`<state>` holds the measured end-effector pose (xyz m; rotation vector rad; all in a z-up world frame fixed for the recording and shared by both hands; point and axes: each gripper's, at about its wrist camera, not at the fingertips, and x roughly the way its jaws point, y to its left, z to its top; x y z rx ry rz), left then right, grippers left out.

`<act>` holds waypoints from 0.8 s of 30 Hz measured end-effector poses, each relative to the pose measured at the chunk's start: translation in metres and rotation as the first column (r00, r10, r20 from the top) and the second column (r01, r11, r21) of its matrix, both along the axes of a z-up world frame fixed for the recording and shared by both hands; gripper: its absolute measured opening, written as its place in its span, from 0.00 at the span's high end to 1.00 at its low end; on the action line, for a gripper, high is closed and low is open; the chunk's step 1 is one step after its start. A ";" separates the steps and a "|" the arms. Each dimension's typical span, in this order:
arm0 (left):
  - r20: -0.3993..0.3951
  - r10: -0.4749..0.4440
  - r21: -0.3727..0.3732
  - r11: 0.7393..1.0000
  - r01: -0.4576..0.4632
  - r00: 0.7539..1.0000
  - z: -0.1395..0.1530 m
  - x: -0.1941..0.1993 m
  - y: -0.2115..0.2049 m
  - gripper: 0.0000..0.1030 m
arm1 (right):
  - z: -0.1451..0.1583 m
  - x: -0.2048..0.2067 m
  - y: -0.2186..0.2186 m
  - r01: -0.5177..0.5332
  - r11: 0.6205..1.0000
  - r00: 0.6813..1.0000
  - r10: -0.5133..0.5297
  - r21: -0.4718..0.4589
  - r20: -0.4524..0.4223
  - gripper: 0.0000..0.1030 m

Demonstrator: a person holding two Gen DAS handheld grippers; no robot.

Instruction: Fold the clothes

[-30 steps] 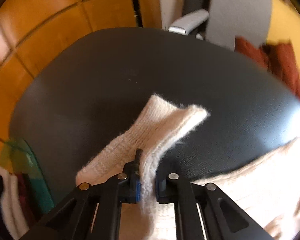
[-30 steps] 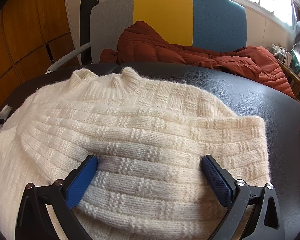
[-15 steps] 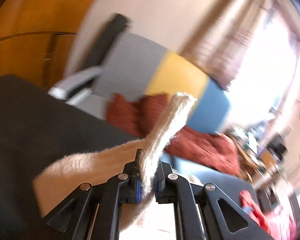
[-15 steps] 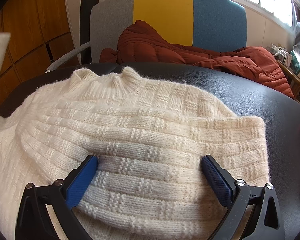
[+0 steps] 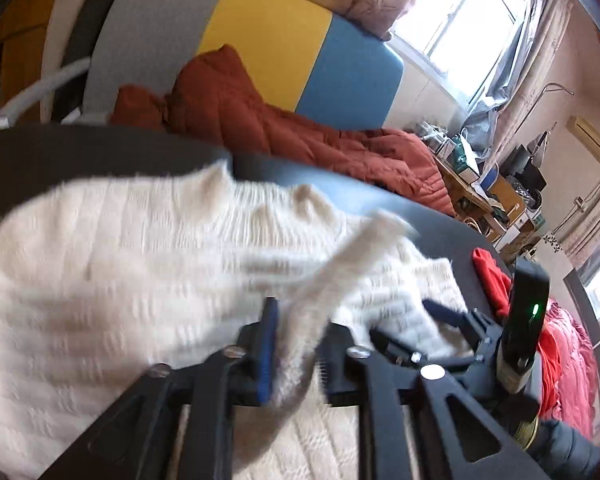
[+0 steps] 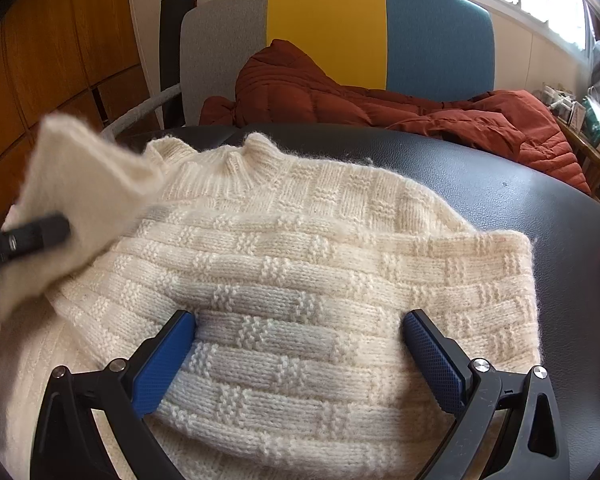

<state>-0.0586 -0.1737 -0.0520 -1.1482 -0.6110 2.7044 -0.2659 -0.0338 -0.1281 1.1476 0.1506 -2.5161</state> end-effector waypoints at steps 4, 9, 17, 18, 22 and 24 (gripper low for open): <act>-0.060 0.043 0.052 0.998 -0.040 0.997 -0.004 0.031 -0.013 0.68 | 0.000 -0.002 0.002 -0.001 1.000 1.000 0.001 -0.003 0.003 0.00; -0.045 0.095 0.044 0.995 -0.093 0.994 -0.022 0.071 -0.036 0.68 | 0.001 -0.002 0.002 -0.002 1.000 1.000 0.002 0.001 0.008 0.00; -0.040 0.140 0.128 0.983 -0.134 0.989 -0.045 0.105 -0.066 0.69 | 0.008 -0.002 -0.003 -0.009 0.999 0.999 0.008 0.036 0.032 0.03; -0.044 0.141 0.138 0.981 -0.134 0.989 -0.046 0.106 -0.068 0.69 | 0.011 0.000 -0.002 -0.010 0.999 0.999 0.008 0.040 0.033 0.09; -0.056 0.144 0.169 0.977 -0.133 0.988 -0.048 0.109 -0.072 0.69 | 0.024 0.010 0.008 0.009 1.000 0.999 -0.008 -0.022 0.044 0.43; -0.061 0.149 0.184 0.974 -0.136 0.987 -0.048 0.109 -0.072 0.69 | 0.029 0.014 0.014 0.015 0.993 0.997 -0.006 -0.115 0.073 0.52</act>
